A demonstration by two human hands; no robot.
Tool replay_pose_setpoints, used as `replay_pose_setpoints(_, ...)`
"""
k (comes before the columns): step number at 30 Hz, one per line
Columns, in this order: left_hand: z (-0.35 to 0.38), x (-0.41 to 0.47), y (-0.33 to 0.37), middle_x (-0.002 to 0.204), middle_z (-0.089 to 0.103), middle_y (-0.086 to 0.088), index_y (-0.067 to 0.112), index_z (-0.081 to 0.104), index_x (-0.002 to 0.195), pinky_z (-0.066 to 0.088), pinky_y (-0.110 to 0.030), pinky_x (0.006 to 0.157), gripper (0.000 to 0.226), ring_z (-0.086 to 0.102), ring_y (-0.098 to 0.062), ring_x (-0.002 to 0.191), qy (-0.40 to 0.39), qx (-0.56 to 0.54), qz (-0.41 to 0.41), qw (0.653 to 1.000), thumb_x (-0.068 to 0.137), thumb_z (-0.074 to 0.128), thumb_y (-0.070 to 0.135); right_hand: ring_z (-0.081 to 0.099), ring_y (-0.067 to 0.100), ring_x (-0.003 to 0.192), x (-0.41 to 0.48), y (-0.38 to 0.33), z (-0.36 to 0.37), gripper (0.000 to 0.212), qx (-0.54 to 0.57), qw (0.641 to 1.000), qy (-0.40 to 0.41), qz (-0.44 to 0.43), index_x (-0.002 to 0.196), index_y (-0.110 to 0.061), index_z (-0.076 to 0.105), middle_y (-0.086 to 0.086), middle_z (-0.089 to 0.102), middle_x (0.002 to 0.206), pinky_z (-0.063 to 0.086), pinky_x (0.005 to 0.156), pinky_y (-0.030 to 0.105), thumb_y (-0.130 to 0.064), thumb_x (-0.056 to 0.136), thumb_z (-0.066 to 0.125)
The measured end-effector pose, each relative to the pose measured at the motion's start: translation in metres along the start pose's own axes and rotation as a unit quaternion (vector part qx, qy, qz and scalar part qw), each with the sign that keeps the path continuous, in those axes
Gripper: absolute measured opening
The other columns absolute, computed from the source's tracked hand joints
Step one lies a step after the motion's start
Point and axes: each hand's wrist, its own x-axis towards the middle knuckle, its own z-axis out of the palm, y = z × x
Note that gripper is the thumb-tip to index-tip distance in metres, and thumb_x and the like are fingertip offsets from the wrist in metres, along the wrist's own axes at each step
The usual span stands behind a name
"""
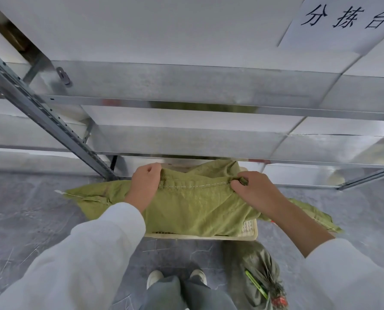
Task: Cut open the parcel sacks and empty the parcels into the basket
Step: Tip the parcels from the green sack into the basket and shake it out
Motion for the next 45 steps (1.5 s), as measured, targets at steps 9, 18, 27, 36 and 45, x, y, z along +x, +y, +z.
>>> replay_pose_setpoints(9, -0.010, -0.016, 0.006, 0.055, 0.025, 0.003, 0.022, 0.024, 0.056, 0.020, -0.028, 0.055, 0.040, 0.025, -0.016, 0.054, 0.011, 0.011, 0.019, 1.000, 0.093, 0.039, 0.021, 0.048, 0.011, 0.050, -0.018, -0.005, 0.001, 0.022, 0.023, 1.000, 0.006, -0.003, 0.069, -0.025, 0.060, -0.003, 0.058, 0.064, 0.038, 0.049, 0.026, -0.037, 0.084, 0.049)
replay_pose_setpoints(18, -0.022, -0.016, 0.027, 0.045, 0.021, 0.013, 0.024, 0.023, 0.056, 0.018, -0.028, 0.054, 0.038, 0.020, -0.013, 0.050, 0.028, -0.052, 0.025, 0.998, 0.089, 0.042, 0.023, 0.041, 0.010, 0.045, -0.021, -0.022, -0.017, 0.025, 0.044, 0.997, 0.059, -0.025, 0.061, -0.022, 0.052, -0.009, 0.047, 0.052, 0.034, 0.049, 0.025, -0.031, 0.085, 0.052)
replay_pose_setpoints(27, -0.030, -0.026, 0.045, 0.046, 0.019, 0.013, 0.023, 0.023, 0.056, 0.018, -0.028, 0.053, 0.039, 0.019, -0.009, 0.046, 0.041, -0.077, 0.059, 0.994, 0.090, 0.043, 0.021, 0.038, 0.012, 0.046, -0.033, -0.034, -0.036, 0.028, 0.046, 0.994, 0.092, -0.047, 0.060, -0.017, 0.050, -0.006, 0.044, 0.053, 0.033, 0.048, 0.027, -0.030, 0.085, 0.053)
replay_pose_setpoints(36, -0.037, -0.037, 0.065, 0.051, 0.020, 0.009, 0.022, 0.024, 0.057, 0.019, -0.028, 0.054, 0.039, 0.020, -0.010, 0.049, 0.045, -0.117, 0.092, 0.988, 0.091, 0.042, 0.019, 0.041, 0.015, 0.052, -0.040, -0.042, -0.057, 0.029, 0.043, 0.989, 0.128, -0.060, 0.076, -0.002, 0.059, 0.003, 0.049, 0.062, 0.035, 0.052, 0.029, -0.029, 0.084, 0.053)
replay_pose_setpoints(45, -0.029, -0.046, 0.064, 0.056, 0.020, 0.004, 0.022, 0.023, 0.059, 0.020, -0.029, 0.055, 0.039, 0.019, -0.013, 0.053, 0.073, -0.150, 0.055, 0.984, 0.093, 0.042, 0.019, 0.044, 0.013, 0.051, -0.041, -0.043, -0.060, 0.023, 0.042, 0.988, 0.125, -0.074, 0.073, -0.010, 0.064, 0.006, 0.058, 0.065, 0.038, 0.051, 0.028, -0.028, 0.083, 0.054)
